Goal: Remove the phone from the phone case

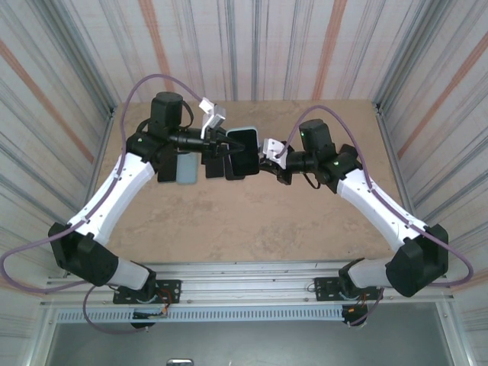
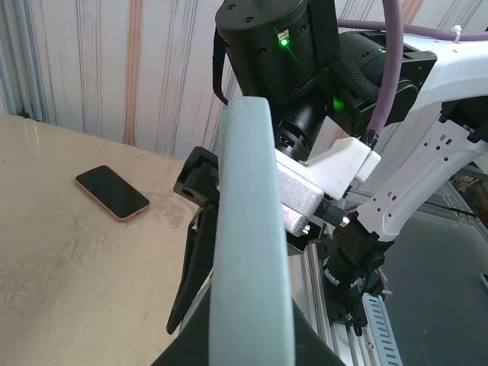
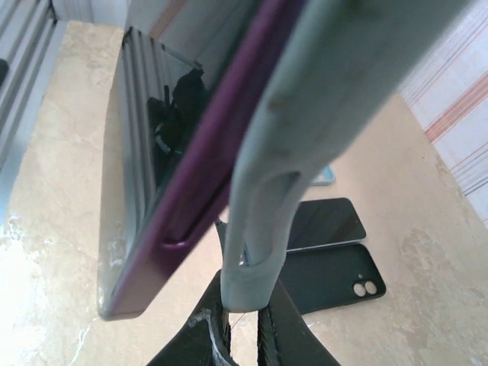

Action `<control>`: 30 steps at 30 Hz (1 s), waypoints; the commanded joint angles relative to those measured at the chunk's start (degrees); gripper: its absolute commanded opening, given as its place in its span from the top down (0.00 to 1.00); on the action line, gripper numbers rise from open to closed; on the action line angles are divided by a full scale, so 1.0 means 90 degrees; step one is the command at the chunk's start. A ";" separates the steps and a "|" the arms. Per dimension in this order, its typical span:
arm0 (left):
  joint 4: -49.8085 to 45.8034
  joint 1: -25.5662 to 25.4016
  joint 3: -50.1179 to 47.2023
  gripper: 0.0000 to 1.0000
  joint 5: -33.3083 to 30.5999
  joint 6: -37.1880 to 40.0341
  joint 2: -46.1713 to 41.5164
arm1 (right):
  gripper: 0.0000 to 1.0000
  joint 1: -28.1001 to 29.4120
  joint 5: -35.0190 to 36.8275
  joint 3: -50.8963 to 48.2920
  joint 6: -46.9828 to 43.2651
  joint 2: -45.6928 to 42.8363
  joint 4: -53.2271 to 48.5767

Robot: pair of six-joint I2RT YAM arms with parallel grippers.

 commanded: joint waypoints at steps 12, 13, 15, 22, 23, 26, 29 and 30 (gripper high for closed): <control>0.0492 -0.0152 -0.0134 1.00 0.0200 -0.0707 -0.0101 | 0.76 -0.0372 -0.1696 -0.0300 0.1384 -0.0459 0.1400; 0.0569 -0.0155 -0.0161 1.00 0.0236 -0.0752 -0.0102 | 0.74 -0.0392 -0.1783 -0.0306 0.1443 -0.0455 0.1447; 0.0633 -0.0155 -0.0195 1.00 0.0221 -0.0815 -0.0102 | 0.73 -0.0404 -0.1913 -0.0293 0.1518 -0.0429 0.1455; 0.1540 -0.0155 -0.0367 1.00 -0.0304 -0.1681 -0.0205 | 0.67 -0.0451 -0.2284 -0.0277 0.2075 -0.0286 0.1526; 0.1809 -0.0155 -0.0447 1.00 -0.0471 -0.1930 -0.0232 | 0.66 -0.0498 -0.2384 -0.0287 0.2237 -0.0265 0.1553; 0.2664 -0.0155 -0.0709 1.00 -0.0911 -0.2666 -0.0304 | 0.62 -0.0673 -0.2572 -0.0456 0.3056 -0.0280 0.2072; 0.3301 -0.0169 -0.0845 1.00 -0.1323 -0.3317 -0.0292 | 0.58 -0.0781 -0.2619 -0.0746 0.4157 -0.0306 0.2959; 0.3401 -0.0191 -0.0827 1.00 -0.1425 -0.3484 -0.0269 | 0.57 -0.0794 -0.2647 -0.0808 0.4463 -0.0280 0.3168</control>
